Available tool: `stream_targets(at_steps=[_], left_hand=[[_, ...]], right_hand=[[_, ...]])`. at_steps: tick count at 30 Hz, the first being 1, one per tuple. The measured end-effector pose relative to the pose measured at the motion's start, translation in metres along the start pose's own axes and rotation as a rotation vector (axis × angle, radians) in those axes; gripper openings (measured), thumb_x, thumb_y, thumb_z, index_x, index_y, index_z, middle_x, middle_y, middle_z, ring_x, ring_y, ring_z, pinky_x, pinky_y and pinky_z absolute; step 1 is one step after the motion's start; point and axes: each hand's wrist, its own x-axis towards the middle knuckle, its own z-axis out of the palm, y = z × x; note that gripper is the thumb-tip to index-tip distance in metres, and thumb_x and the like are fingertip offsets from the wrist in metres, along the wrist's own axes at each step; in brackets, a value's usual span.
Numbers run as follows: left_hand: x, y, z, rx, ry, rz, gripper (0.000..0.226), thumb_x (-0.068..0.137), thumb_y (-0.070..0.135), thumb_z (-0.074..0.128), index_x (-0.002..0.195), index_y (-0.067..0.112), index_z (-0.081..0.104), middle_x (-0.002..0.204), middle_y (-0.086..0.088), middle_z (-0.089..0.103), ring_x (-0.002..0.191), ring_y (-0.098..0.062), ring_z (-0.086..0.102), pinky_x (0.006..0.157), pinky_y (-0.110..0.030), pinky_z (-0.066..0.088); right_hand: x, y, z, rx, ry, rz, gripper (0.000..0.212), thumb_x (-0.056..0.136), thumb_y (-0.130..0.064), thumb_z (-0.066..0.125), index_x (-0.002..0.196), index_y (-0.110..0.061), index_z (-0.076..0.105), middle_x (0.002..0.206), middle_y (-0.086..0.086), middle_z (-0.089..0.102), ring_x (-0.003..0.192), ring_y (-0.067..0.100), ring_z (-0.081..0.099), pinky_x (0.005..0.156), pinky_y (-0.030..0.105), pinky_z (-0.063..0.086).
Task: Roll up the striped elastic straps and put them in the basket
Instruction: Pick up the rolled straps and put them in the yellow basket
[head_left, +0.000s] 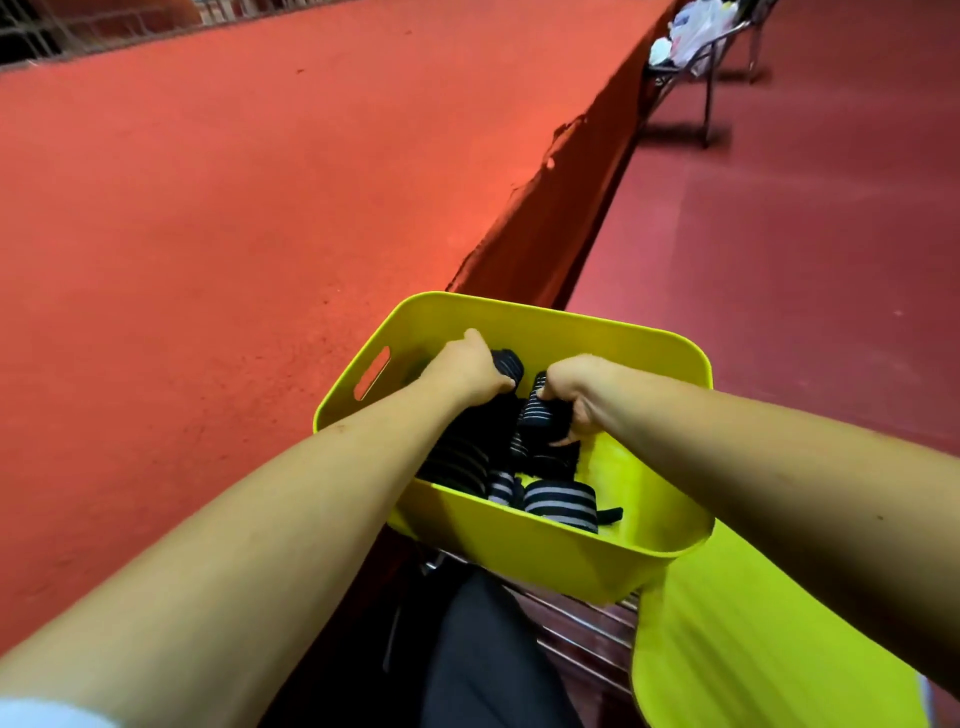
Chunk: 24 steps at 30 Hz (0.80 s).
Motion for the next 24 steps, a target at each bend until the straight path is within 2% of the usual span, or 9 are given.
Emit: stream_targets(at_steps=[2, 6, 8, 10, 13, 16, 18, 21, 24], left_hand=[[0.005, -0.003, 0.006, 0.041, -0.002, 0.008, 0.067, 0.088, 0.043, 0.072, 0.132, 0.005, 0.038, 0.132, -0.021, 0.056, 0.118, -0.037, 0.057, 0.086, -0.040, 0.046], [0.013, -0.007, 0.011, 0.126, -0.046, 0.072, 0.056, 0.090, 0.048, 0.068, 0.124, 0.007, 0.051, 0.126, -0.017, 0.061, 0.114, -0.034, 0.058, 0.082, -0.035, 0.043], [0.017, -0.006, 0.013, 0.154, -0.067, 0.090, 0.051, 0.091, 0.050, 0.065, 0.118, 0.008, 0.056, 0.122, -0.015, 0.064, 0.111, -0.033, 0.059, 0.078, -0.032, 0.041], [0.019, -0.005, 0.015, 0.179, -0.067, 0.088, 0.052, 0.093, 0.052, 0.061, 0.120, 0.008, 0.055, 0.124, -0.016, 0.062, 0.113, -0.034, 0.058, 0.082, -0.035, 0.043], [0.016, -0.003, 0.012, 0.204, -0.032, 0.056, 0.060, 0.093, 0.058, 0.055, 0.126, 0.009, 0.054, 0.131, -0.019, 0.053, 0.118, -0.037, 0.054, 0.096, -0.042, 0.045], [0.008, 0.000, 0.002, 0.163, 0.014, 0.035, 0.057, 0.091, 0.057, 0.053, 0.123, 0.010, 0.055, 0.131, -0.019, 0.048, 0.118, -0.038, 0.051, 0.099, -0.047, 0.045], [-0.001, 0.007, -0.005, 0.107, 0.056, 0.055, 0.050, 0.091, 0.051, 0.054, 0.119, 0.009, 0.055, 0.126, -0.018, 0.051, 0.115, -0.037, 0.052, 0.095, -0.046, 0.047], [-0.020, 0.026, -0.016, -0.032, 0.101, 0.149, 0.028, 0.092, 0.036, 0.057, 0.102, 0.011, 0.058, 0.104, -0.011, 0.062, 0.099, -0.030, 0.058, 0.074, -0.034, 0.042], [-0.048, 0.056, -0.023, -0.157, 0.137, 0.253, 0.015, 0.092, 0.028, 0.057, 0.092, 0.013, 0.057, 0.082, 0.000, 0.060, 0.081, -0.023, 0.056, 0.064, -0.033, 0.036]], right_hand=[[0.010, 0.004, 0.007, -0.002, -0.033, 0.015, 0.028, 0.106, -0.013, 0.040, 0.080, -0.002, 0.044, 0.085, 0.013, 0.056, 0.095, 0.028, 0.060, 0.099, 0.045, 0.046], [0.020, 0.012, 0.007, -0.039, -0.004, 0.016, 0.018, 0.103, -0.012, 0.050, 0.088, -0.002, 0.047, 0.080, 0.011, 0.054, 0.070, 0.023, 0.055, 0.068, 0.036, 0.051], [0.022, 0.010, 0.004, -0.107, 0.009, -0.012, 0.013, 0.101, -0.013, 0.053, 0.098, -0.002, 0.047, 0.093, 0.015, 0.053, 0.085, 0.027, 0.056, 0.084, 0.038, 0.054], [0.023, 0.008, 0.002, -0.243, 0.050, -0.031, 0.020, 0.102, -0.019, 0.052, 0.100, 0.000, 0.045, 0.091, 0.018, 0.049, 0.091, 0.029, 0.054, 0.096, 0.038, 0.052], [0.018, 0.005, 0.000, -0.430, 0.073, -0.017, 0.027, 0.105, -0.023, 0.042, 0.102, 0.003, 0.048, 0.089, 0.019, 0.051, 0.079, 0.029, 0.054, 0.085, 0.038, 0.053], [0.008, -0.003, -0.013, -0.536, 0.127, -0.123, 0.021, 0.101, -0.013, 0.040, 0.106, 0.002, 0.054, 0.099, 0.023, 0.054, 0.087, 0.032, 0.056, 0.092, 0.045, 0.052], [-0.007, -0.009, -0.029, -0.439, 0.141, -0.207, 0.015, 0.100, -0.016, 0.046, 0.102, -0.001, 0.052, 0.093, 0.021, 0.052, 0.083, 0.031, 0.055, 0.089, 0.045, 0.055], [-0.038, -0.012, -0.060, -0.104, 0.043, -0.304, 0.020, 0.101, -0.022, 0.047, 0.084, -0.011, 0.046, 0.075, 0.008, 0.041, 0.062, 0.019, 0.043, 0.065, 0.031, 0.048], [-0.073, -0.003, -0.096, 0.144, 0.086, -0.493, 0.020, 0.100, -0.016, 0.046, 0.082, -0.011, 0.051, 0.084, 0.010, 0.052, 0.075, 0.021, 0.055, 0.068, 0.029, 0.049]])
